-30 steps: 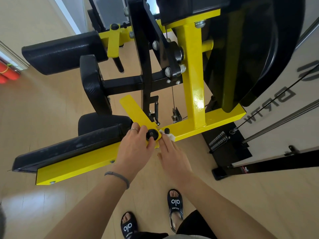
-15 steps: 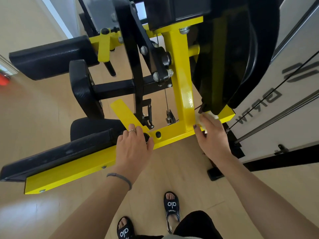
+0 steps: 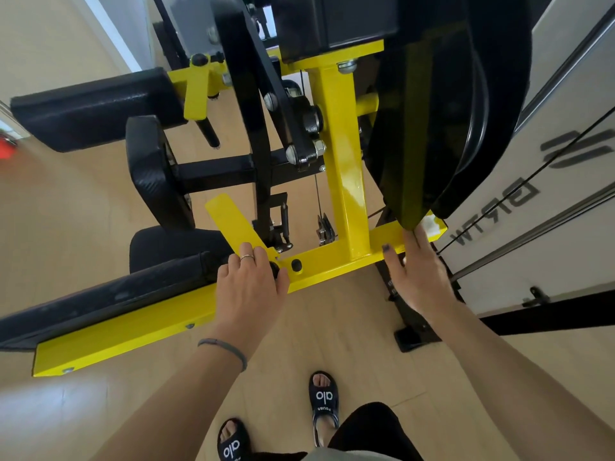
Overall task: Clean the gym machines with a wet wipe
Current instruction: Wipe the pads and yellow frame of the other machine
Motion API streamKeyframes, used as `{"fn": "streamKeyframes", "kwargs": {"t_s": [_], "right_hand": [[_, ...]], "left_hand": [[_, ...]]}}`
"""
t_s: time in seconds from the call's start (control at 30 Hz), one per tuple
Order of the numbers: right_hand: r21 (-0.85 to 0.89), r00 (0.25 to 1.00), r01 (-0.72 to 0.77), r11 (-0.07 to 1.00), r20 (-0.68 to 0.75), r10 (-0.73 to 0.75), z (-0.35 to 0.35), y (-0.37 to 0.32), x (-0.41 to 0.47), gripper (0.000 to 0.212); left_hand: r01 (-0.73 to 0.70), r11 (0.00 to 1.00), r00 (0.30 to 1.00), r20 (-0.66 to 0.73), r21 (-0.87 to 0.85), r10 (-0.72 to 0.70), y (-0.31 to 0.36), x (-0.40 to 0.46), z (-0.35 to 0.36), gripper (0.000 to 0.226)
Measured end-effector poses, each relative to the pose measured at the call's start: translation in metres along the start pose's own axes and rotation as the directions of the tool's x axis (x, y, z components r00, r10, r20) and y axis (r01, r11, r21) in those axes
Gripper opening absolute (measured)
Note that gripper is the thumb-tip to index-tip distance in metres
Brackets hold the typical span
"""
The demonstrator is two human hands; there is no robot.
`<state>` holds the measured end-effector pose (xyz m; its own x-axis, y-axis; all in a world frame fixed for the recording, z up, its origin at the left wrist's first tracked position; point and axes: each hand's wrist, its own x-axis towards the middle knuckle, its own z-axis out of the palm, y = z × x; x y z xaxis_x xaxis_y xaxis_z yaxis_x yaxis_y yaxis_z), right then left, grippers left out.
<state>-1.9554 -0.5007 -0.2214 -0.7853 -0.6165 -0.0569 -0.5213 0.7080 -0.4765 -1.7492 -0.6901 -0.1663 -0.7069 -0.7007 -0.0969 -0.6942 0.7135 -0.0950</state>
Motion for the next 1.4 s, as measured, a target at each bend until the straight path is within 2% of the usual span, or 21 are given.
{"fn": "streamKeyframes", "kwargs": {"t_s": [0.07, 0.13, 0.23, 0.3, 0.37, 0.47, 0.5, 0.57, 0.67, 0.73, 0.87, 0.97, 1.07, 1.13, 1.2, 1.23, 1.33, 1.4], "right_hand": [[0.117, 0.992, 0.058, 0.991, 0.101, -0.070, 0.010, -0.021, -0.019, 0.074], [0.183, 0.980, 0.119, 0.976, 0.133, -0.145, 0.016, -0.031, -0.034, 0.076], [0.095, 0.976, 0.172, 0.981, 0.116, -0.183, 0.006, -0.011, -0.023, 0.071], [0.037, 0.996, 0.087, 0.996, 0.021, -0.087, -0.003, 0.005, -0.012, 0.071], [0.068, 0.999, 0.003, 0.998, -0.054, 0.000, -0.003, 0.003, -0.010, 0.074], [0.112, 0.999, 0.036, 0.993, -0.033, -0.033, 0.019, -0.032, -0.027, 0.071], [0.154, 0.998, 0.031, 0.988, -0.050, -0.024, 0.024, -0.047, -0.037, 0.066], [0.288, 0.986, -0.043, 0.957, -0.141, 0.087, 0.029, -0.070, -0.055, 0.054], [0.476, 0.944, -0.121, 0.871, -0.217, 0.249, 0.019, -0.108, -0.075, 0.043], [0.561, 0.964, -0.074, 0.825, -0.173, 0.204, 0.015, -0.144, -0.088, 0.045], [0.626, 0.997, 0.082, 0.776, -0.061, -0.056, 0.037, -0.231, -0.101, 0.046], [0.575, 0.977, 0.209, 0.791, -0.085, -0.197, 0.072, -0.284, -0.092, 0.046], [0.456, 0.948, 0.252, 0.854, 0.062, -0.313, 0.105, -0.325, -0.077, 0.053], [0.170, 0.920, 0.334, 0.927, 0.153, -0.360, 0.123, -0.339, -0.076, 0.055], [-0.156, 0.925, 0.376, 0.914, 0.127, -0.359, 0.131, -0.347, -0.083, 0.056], [-0.254, 0.936, 0.351, 0.901, 0.103, -0.336, 0.132, -0.349, -0.085, 0.058], [-0.438, 0.949, 0.306, 0.845, 0.069, -0.307, 0.135, -0.353, -0.087, 0.062], [-0.494, 0.936, 0.336, 0.802, 0.078, -0.345, 0.141, -0.352, -0.083, 0.063]], "left_hand": [[0.009, 1.000, 1.000, 0.004, 0.001, -0.009, 0.002, 0.000, -0.001, 0.047], [0.009, 1.000, 1.000, 0.007, 0.001, -0.009, 0.002, 0.000, -0.002, 0.047], [-0.003, 1.000, 1.000, 0.002, -0.007, 0.003, 0.000, 0.000, -0.003, 0.047], [-0.003, 1.000, 1.000, 0.008, -0.013, 0.003, 0.000, 0.000, -0.004, 0.047], [0.001, 1.000, 1.000, 0.015, -0.007, 0.000, 0.000, 0.001, -0.005, 0.046], [-0.019, 0.998, 0.999, 0.025, -0.054, 0.021, -0.003, -0.002, -0.007, 0.044], [-0.031, 0.996, 0.999, 0.026, -0.089, 0.034, -0.006, -0.003, -0.008, 0.043], [-0.053, 0.985, 0.998, 0.011, -0.163, 0.056, -0.018, -0.006, -0.010, 0.042], [-0.086, 0.968, 0.994, -0.089, -0.238, 0.066, -0.050, -0.011, -0.013, 0.037], [-0.093, 0.948, 0.983, -0.180, -0.305, 0.038, -0.078, -0.013, -0.015, 0.029], [-0.031, 0.918, 0.958, -0.273, -0.395, -0.086, -0.141, -0.010, -0.019, 0.022], [0.045, 0.910, 0.947, -0.273, -0.411, -0.170, -0.194, -0.009, -0.017, 0.021], [0.087, 0.916, 0.951, -0.242, -0.391, -0.194, -0.247, -0.010, -0.006, 0.023], [0.089, 0.929, 0.964, -0.204, -0.359, -0.172, -0.277, -0.011, 0.004, 0.025], [0.078, 0.941, 0.974, -0.174, -0.330, -0.142, -0.304, -0.008, 0.013, 0.028], [0.068, 0.945, 0.978, -0.165, -0.321, -0.126, -0.316, -0.006, 0.017, 0.030], [0.040, 0.948, 0.987, -0.132, -0.317, -0.086, -0.350, 0.002, 0.029, 0.030], [0.027, 0.946, 0.990, -0.122, -0.322, -0.070, -0.368, 0.006, 0.037, 0.030]]}}
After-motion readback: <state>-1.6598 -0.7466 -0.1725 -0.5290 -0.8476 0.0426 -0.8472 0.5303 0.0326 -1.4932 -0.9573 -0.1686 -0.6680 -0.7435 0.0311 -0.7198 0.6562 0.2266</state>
